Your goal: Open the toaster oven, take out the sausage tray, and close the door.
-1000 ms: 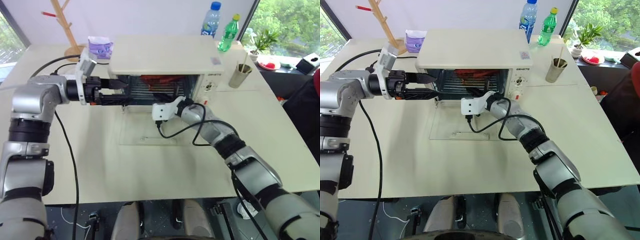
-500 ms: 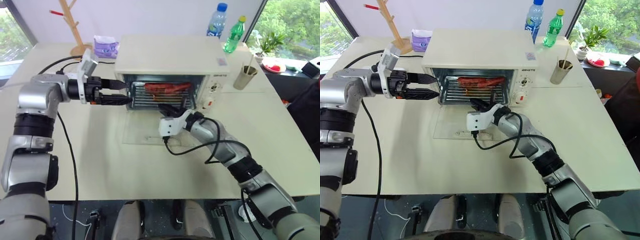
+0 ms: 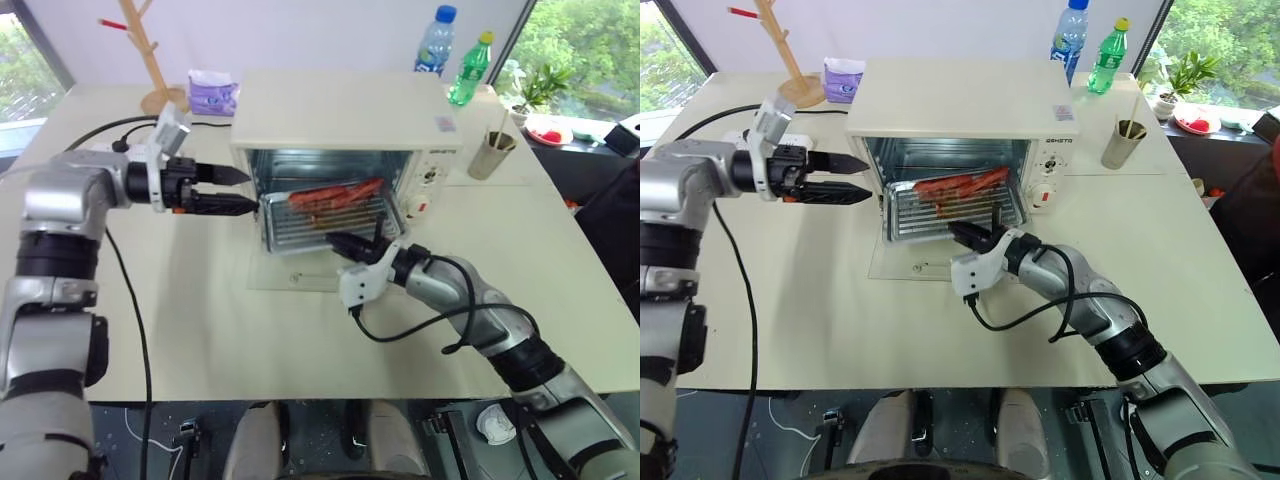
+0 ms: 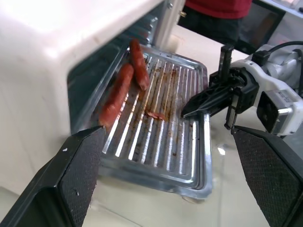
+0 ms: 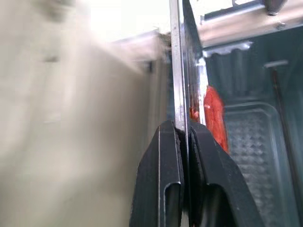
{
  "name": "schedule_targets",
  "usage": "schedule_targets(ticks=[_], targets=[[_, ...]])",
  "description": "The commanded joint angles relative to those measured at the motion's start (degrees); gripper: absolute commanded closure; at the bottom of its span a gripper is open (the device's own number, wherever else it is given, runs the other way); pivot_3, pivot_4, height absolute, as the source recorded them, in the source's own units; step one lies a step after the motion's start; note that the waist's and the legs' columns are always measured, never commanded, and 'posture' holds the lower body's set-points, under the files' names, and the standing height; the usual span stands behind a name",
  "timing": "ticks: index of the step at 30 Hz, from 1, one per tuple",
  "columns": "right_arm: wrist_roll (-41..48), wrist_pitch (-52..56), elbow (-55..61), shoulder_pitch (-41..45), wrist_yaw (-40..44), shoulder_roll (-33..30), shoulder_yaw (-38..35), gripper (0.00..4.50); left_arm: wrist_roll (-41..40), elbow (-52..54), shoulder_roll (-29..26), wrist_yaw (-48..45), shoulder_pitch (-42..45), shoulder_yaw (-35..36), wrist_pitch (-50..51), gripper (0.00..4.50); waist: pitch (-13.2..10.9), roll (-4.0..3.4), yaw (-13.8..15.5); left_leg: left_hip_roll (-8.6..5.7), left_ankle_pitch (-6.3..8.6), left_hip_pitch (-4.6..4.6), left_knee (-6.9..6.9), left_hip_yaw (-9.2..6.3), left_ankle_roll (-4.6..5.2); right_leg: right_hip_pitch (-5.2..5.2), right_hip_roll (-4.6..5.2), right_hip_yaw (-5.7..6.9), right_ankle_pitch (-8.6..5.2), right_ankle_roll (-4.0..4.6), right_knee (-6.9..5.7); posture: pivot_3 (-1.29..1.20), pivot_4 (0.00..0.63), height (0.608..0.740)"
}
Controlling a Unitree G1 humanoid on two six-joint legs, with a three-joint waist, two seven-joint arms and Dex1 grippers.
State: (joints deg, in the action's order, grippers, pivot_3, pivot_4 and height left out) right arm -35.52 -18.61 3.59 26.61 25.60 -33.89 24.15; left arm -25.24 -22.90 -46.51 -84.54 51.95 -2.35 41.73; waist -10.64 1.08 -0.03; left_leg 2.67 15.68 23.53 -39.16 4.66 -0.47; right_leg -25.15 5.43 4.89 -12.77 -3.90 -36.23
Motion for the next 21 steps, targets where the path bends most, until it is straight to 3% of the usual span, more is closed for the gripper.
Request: schedule_targets(ticks=[1, 5, 11, 21], targets=[[2.1, -1.6, 3.6, -0.3, 0.4, -1.2, -3.2, 4.43, -3.1, 6.7, -4.0, -1.1, -3.7, 3.1, 3.4, 0.0, 0.0, 0.0, -0.6, 0.03, 0.0, 0.0, 0.0, -0.02, 0.0, 0.0, -0.02, 0.0, 0.0, 0.0, -0.01, 0.0, 0.15, 0.722], [3.9, -3.4, 4.6, -1.1, 0.6, -1.6, -4.3, 4.43, -6.3, 10.8, -5.9, 0.8, -7.7, 5.8, 8.5, 0.0, 0.0, 0.01, -0.6, 0.05, -0.01, -0.03, 0.0, -0.06, -0.01, 0.01, -0.04, 0.0, -0.01, 0.01, -0.04, 0.0, 0.15, 0.722], [6.3, -8.3, 4.7, -1.0, 1.3, -2.6, -5.1, 4.43, -16.9, 20.7, -6.3, 6.8, -16.3, 13.0, 24.3, 0.0, 0.0, 0.02, -0.8, 0.06, -0.01, -0.03, 0.0, -0.09, -0.03, 0.02, -0.02, -0.02, -0.01, 0.01, 0.0, 0.0, 0.15, 0.722], [11.5, -16.4, 2.1, 1.2, 4.3, -4.1, -4.7, 4.43, -29.8, 28.2, 5.8, 27.5, -25.8, 26.5, 44.7, 0.0, 0.0, 0.07, -0.6, 0.08, -0.12, -0.1, -0.02, -0.15, -0.21, 0.08, -0.02, -0.03, 0.0, 0.01, -0.07, 0.0, 0.15, 0.722]])
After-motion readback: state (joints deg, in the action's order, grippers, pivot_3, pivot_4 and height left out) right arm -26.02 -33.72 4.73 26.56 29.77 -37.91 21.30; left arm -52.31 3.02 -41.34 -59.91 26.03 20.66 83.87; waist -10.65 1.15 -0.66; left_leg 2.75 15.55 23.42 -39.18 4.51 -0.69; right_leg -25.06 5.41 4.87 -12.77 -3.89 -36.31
